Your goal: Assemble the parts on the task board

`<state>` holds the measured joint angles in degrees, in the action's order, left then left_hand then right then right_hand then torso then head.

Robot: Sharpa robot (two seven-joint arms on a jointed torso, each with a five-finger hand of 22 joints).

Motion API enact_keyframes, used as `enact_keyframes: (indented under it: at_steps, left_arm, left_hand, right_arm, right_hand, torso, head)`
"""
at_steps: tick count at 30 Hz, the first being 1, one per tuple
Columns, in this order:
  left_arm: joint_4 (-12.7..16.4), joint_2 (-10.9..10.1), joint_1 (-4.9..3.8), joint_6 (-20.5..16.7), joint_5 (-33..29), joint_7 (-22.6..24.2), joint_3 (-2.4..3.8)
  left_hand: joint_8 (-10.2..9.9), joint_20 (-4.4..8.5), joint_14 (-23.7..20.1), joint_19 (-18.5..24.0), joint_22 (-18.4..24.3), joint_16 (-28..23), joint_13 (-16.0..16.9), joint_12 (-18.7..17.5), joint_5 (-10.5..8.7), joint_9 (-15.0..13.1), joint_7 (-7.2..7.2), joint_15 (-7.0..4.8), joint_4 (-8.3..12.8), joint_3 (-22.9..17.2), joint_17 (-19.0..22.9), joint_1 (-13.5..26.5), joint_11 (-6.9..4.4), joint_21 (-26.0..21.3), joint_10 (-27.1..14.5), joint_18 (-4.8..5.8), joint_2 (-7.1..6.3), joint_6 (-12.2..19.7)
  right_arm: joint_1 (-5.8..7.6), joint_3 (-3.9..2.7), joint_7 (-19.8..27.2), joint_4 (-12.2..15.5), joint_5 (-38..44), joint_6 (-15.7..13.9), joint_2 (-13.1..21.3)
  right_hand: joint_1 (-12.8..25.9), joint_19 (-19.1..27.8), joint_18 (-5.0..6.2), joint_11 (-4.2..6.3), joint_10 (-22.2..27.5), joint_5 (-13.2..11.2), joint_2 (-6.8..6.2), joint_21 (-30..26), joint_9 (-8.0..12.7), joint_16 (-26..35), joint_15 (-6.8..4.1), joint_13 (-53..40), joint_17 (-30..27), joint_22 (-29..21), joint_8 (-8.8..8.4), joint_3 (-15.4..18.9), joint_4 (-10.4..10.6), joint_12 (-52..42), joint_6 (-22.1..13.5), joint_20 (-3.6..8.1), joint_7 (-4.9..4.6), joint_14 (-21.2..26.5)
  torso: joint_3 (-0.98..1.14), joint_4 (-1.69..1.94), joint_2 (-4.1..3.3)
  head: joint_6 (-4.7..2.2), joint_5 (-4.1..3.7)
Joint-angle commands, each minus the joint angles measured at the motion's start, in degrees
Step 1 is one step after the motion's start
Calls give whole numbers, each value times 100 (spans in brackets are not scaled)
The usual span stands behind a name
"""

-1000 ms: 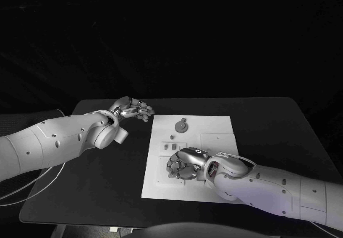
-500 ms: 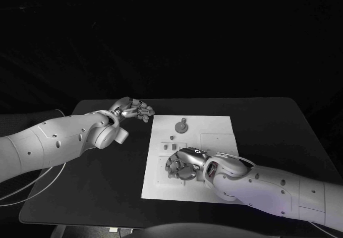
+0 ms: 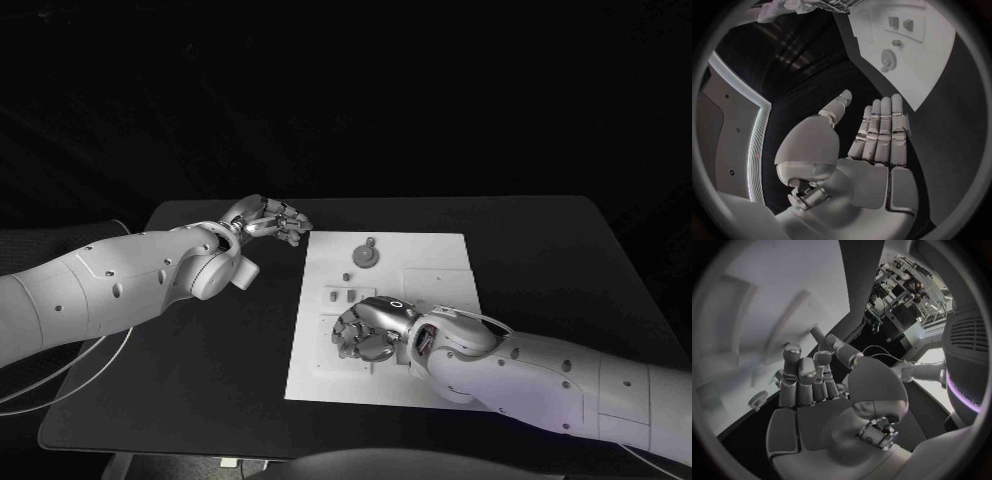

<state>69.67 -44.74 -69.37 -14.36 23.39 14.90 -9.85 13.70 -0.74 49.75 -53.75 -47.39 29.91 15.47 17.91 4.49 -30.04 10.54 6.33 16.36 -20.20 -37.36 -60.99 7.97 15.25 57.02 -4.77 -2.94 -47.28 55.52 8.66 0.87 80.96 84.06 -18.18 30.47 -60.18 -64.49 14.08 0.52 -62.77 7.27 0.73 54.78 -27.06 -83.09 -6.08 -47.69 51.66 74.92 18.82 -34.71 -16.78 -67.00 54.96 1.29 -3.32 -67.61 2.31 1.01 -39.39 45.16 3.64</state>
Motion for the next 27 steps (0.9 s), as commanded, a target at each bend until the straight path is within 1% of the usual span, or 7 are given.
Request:
enact_keyframes:
  at_steps: [1,9,15,27]
  left_arm:
    - [12,9,-5,74,8,39,4]
    - [15,8,-5,74,8,38,4]
    - [19,8,-5,77,8,39,4]
    - [25,1,-5,73,8,36,4]
  left_hand:
    - [-35,-32,0,2,-6,-34,-7,-41,-32,4,-8,46,2,41,-8,-42,21,-28,-34,-58,15,32]
    - [-35,-32,0,2,-6,-36,-7,-42,-32,4,-8,46,3,41,-11,-43,22,-29,-36,-59,16,33]
    - [-34,-32,0,3,-6,-37,-7,-43,-32,4,-8,46,3,41,-13,-44,23,-30,-37,-59,16,33]
    - [-33,-33,0,3,-7,-40,-8,-44,-32,3,-8,46,4,41,-16,-45,23,-31,-38,-59,17,33]
  right_arm:
    - [-5,0,14,-4,43,85,-22]
    - [-5,0,-2,-46,47,185,-62]
    - [-29,1,-8,-110,66,194,-94]
    - [-30,2,-25,-129,76,245,-58]
  right_hand:
    - [-11,-3,92,18,-21,32,68,35,-80,8,-43,-10,6,81,68,-33,16,30,267,55,-236,7]
    - [-10,-2,92,18,-21,32,70,35,-81,8,-42,-11,7,81,67,-33,16,30,266,55,-236,7]
    - [-9,-1,92,18,-21,31,73,34,-80,9,-42,-11,7,81,66,-33,16,31,265,55,-237,8]
    - [-7,2,92,18,-20,30,76,33,-81,10,-41,-13,7,81,66,-34,15,31,265,54,-237,10]
  torso:
    - [0,2,-1]
    - [2,0,0]
    - [3,2,0]
    - [3,-2,1]
  head:
    - [4,2]
    - [8,5]
    - [26,10]
    - [33,10]
